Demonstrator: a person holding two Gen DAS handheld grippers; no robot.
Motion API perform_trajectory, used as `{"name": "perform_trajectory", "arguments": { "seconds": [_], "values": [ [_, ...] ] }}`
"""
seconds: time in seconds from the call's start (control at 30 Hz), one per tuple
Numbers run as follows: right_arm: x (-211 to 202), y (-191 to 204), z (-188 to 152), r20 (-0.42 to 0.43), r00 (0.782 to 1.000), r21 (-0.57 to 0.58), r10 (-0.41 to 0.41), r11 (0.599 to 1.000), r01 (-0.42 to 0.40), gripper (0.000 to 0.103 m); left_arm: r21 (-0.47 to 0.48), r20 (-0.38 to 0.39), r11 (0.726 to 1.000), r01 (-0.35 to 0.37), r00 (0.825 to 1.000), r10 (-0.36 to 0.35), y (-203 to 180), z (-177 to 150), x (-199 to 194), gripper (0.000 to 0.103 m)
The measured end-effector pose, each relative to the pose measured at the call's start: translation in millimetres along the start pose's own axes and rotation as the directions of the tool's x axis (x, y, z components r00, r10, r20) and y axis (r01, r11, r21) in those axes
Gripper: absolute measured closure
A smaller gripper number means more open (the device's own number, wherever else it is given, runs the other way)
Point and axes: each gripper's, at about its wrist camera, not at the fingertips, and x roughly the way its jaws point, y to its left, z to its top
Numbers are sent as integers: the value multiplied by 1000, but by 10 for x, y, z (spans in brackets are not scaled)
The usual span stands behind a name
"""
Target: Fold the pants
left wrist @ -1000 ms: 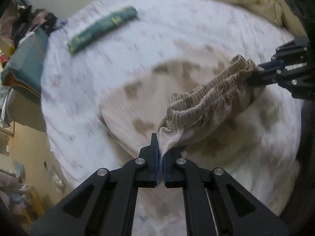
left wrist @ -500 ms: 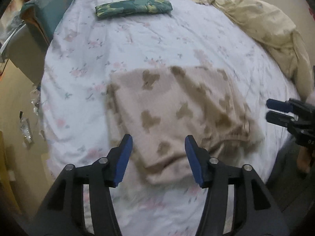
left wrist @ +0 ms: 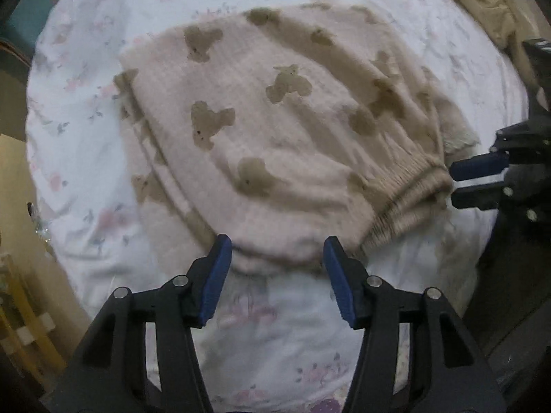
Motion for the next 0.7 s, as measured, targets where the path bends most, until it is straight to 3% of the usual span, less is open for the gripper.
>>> {"name": "perform_trajectory", "arguments": {
  "seconds": [0.03, 0.17, 0.23, 0.33, 0.4, 0.47, 0.53, 0.57, 0.6, 0.7],
  "values": [
    [-22, 14, -17, 9, 1000, -5, -2, 1000, 2, 78, -3, 19, 1000, 7, 1000, -7, 16, -24, -55, 43],
    [-263, 14, 84, 156, 988, 1, -4, 1000, 4, 78, -126, 134, 992, 15, 991, 2, 193, 99, -165, 41],
    [-257, -29, 196, 195, 981, 25, -21, 1000, 17, 78, -155, 135, 987, 34, 991, -13, 212, 184, -85, 41],
    [24, -33, 319, 102, 992, 6, -71, 997, 71, 78, -116, 25, 993, -1, 1000, 4, 123, 232, 194, 41],
    [250, -129, 281, -5, 993, 26, -115, 993, 115, 78, -89, -77, 995, -53, 996, 46, 77, 147, 408, 41],
    [369, -290, 180, -90, 992, 94, -88, 991, 96, 81, -83, -79, 995, -55, 996, 49, 73, 119, 394, 41],
    [192, -343, 173, -34, 997, 127, -73, 989, 77, 81, -103, -42, 994, -33, 999, 29, 119, 138, 272, 41],
    [14, -374, 188, 40, 996, 147, -75, 987, 68, 74, -133, -4, 991, -16, 1000, 16, 188, 136, 166, 41],
    [-117, -426, 203, 95, 993, 175, -77, 983, 59, 73, -185, 48, 983, -8, 999, 17, 307, 145, 31, 41],
    [-512, -718, 254, 267, 960, 302, -89, 953, 5, 70, -326, 166, 945, 8, 985, 48, 659, 205, -232, 41]
  ]
}}
